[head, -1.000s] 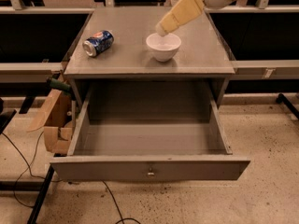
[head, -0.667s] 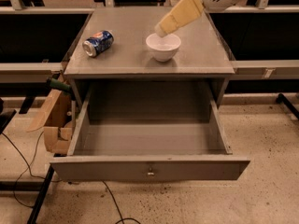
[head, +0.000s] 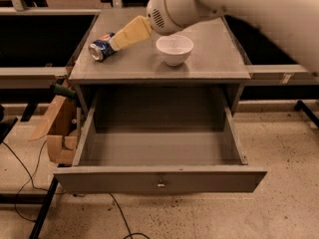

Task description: Place pepsi can into top drawer

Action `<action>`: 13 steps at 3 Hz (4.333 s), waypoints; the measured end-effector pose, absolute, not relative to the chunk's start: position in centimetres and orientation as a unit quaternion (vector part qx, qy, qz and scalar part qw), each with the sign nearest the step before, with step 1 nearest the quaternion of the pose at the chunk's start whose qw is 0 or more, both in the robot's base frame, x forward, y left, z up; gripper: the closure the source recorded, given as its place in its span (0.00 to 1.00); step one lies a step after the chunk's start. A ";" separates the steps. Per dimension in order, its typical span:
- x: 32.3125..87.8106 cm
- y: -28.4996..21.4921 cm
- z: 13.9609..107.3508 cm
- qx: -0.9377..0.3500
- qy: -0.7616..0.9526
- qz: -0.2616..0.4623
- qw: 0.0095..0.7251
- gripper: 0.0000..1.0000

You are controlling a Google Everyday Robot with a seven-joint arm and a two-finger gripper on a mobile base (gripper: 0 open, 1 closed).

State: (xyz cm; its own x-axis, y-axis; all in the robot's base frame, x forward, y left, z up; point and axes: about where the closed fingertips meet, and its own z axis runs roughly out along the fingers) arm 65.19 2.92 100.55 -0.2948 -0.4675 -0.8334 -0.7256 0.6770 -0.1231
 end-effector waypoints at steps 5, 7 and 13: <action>73.6 19.0 97.8 -0.363 0.771 0.244 0.464 0.00; 80.2 17.9 93.6 -0.273 0.847 0.172 0.423 0.00; 85.5 19.2 87.8 -0.187 0.888 0.208 0.364 0.00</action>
Offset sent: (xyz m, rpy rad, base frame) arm 0.0960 0.2342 -0.0463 0.1630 0.0566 0.3488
